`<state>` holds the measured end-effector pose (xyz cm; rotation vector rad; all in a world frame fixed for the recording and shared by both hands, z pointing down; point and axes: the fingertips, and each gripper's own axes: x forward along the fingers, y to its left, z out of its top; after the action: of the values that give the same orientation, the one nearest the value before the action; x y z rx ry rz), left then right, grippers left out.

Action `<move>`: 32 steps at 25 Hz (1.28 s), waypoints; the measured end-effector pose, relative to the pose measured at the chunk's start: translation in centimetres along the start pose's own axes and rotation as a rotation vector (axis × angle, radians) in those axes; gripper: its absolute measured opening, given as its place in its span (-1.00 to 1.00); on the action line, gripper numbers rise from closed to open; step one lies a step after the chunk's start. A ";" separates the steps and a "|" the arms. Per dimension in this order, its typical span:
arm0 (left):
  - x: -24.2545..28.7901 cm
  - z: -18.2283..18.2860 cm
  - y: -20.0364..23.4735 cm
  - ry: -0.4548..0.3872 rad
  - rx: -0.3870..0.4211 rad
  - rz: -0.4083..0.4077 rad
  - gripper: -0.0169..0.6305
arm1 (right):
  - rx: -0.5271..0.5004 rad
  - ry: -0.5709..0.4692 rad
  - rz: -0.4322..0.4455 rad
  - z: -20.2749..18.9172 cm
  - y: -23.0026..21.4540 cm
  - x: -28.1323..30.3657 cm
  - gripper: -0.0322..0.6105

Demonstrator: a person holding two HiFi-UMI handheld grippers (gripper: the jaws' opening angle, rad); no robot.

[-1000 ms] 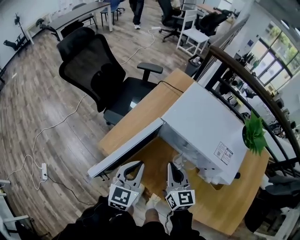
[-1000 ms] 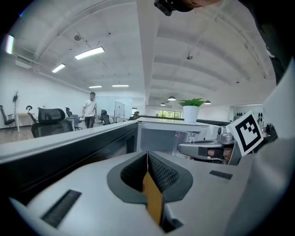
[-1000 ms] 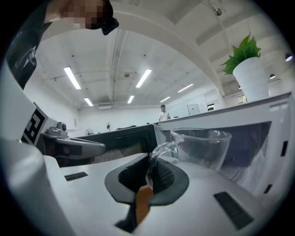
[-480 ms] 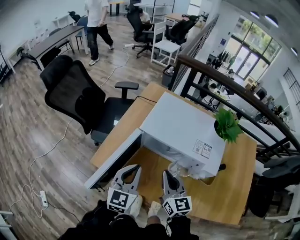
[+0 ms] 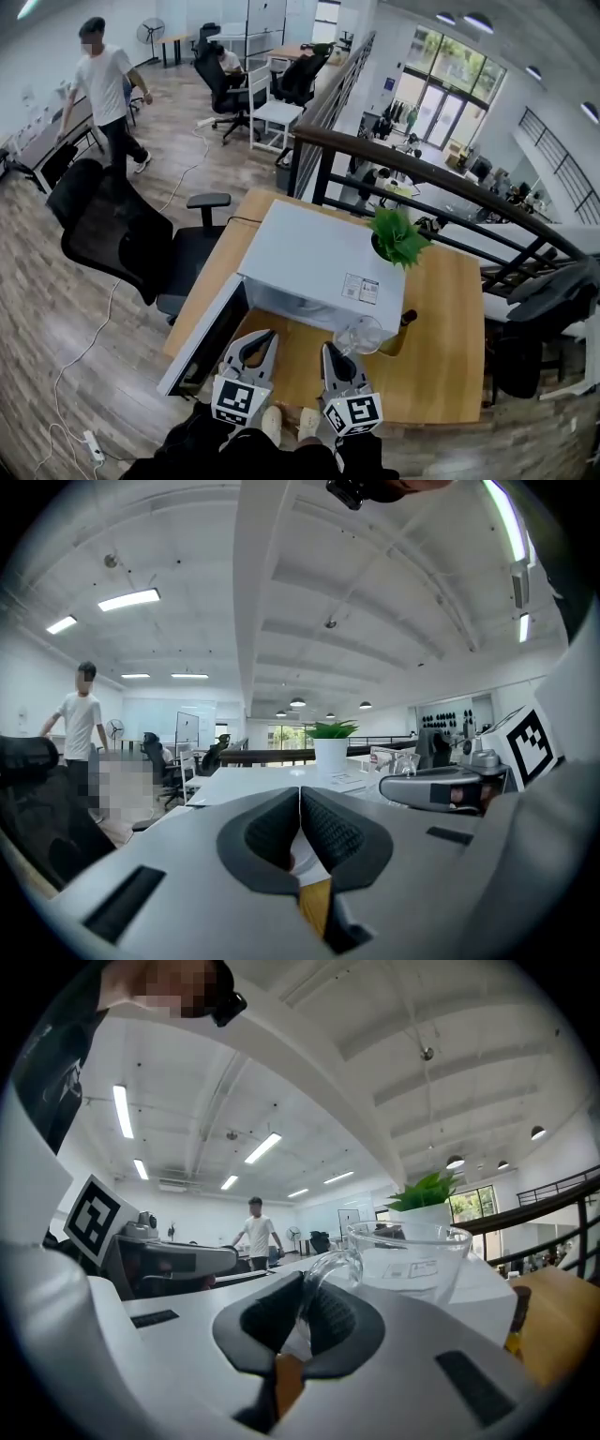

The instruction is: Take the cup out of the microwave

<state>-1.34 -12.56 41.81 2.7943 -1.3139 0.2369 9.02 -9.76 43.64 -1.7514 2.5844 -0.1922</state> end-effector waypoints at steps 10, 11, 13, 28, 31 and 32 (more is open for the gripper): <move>1.6 2.2 -4.9 -0.034 0.051 -0.120 -0.87 | -0.024 -0.034 -0.145 1.7 -3.7 -5.1 -0.84; 1.7 2.2 -5.3 -0.035 0.055 -0.131 -0.87 | -0.025 -0.036 -0.159 1.8 -4.0 -5.6 -0.84; 2.0 2.4 -6.1 -0.038 0.061 -0.149 -0.87 | -0.030 -0.041 -0.185 1.9 -4.7 -6.6 -0.84; 3.0 2.6 -8.8 -0.040 0.089 -0.225 -0.87 | -0.037 -0.051 -0.266 2.0 -6.6 -9.7 -0.84; 3.0 2.5 -8.6 -0.039 0.090 -0.222 -0.87 | -0.043 -0.049 -0.260 1.9 -6.4 -9.5 -0.84; 3.0 2.5 -8.5 -0.039 0.090 -0.221 -0.87 | -0.044 -0.049 -0.258 1.9 -6.4 -9.4 -0.84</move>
<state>7.33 -9.65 40.03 3.0022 -1.0133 0.2378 18.58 -3.53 41.92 -2.0742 2.3400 -0.0934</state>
